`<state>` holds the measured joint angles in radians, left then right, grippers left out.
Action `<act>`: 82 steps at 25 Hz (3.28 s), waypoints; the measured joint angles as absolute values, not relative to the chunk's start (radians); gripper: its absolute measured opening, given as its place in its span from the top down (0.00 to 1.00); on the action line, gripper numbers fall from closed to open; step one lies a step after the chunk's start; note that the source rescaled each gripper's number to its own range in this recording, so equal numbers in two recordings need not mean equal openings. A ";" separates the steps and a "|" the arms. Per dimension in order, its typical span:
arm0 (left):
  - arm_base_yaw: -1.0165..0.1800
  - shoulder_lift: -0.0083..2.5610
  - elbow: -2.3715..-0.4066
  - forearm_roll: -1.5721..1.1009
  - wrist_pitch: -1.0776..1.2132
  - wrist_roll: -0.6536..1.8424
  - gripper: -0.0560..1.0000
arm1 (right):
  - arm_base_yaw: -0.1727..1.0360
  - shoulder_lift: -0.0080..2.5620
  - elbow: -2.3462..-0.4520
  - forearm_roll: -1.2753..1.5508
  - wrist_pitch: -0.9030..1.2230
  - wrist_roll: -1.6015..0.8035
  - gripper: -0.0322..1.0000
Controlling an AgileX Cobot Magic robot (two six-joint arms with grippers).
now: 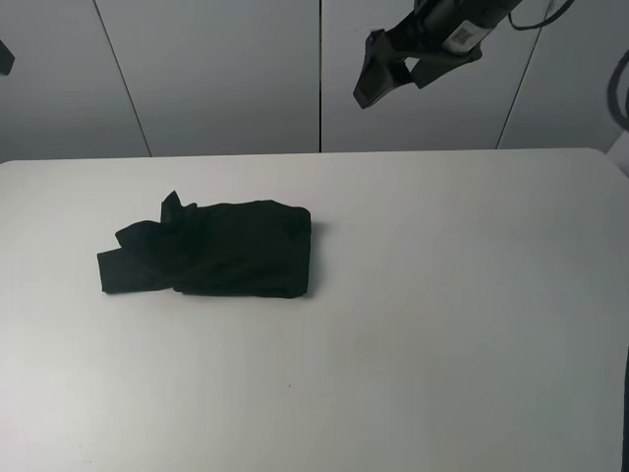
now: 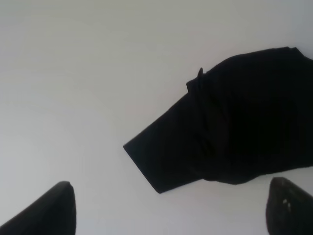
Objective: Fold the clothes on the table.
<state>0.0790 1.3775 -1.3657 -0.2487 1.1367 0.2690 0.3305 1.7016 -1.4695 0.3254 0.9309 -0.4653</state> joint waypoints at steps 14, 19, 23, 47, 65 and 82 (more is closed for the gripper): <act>0.079 0.768 -0.933 -0.253 1.147 0.271 0.00 | 0.331 0.862 -0.916 0.220 1.015 -0.289 0.00; 0.079 0.528 -0.812 -0.258 1.149 0.266 0.00 | 0.331 0.566 -0.867 0.166 1.146 -0.213 0.00; 0.079 0.385 -0.709 -0.258 1.138 0.232 0.00 | 0.331 0.373 -0.863 0.130 1.198 -0.169 0.00; 0.020 0.003 -0.518 -0.174 1.093 0.148 0.00 | 0.331 0.067 -0.504 0.137 1.096 -0.066 0.00; 0.018 0.000 -0.518 -0.083 1.089 0.090 0.00 | 0.139 0.056 -0.504 0.085 1.096 -0.028 0.00; 0.018 0.000 -0.518 -0.081 1.089 0.086 0.00 | -0.052 0.001 -0.504 0.087 1.094 -0.020 0.00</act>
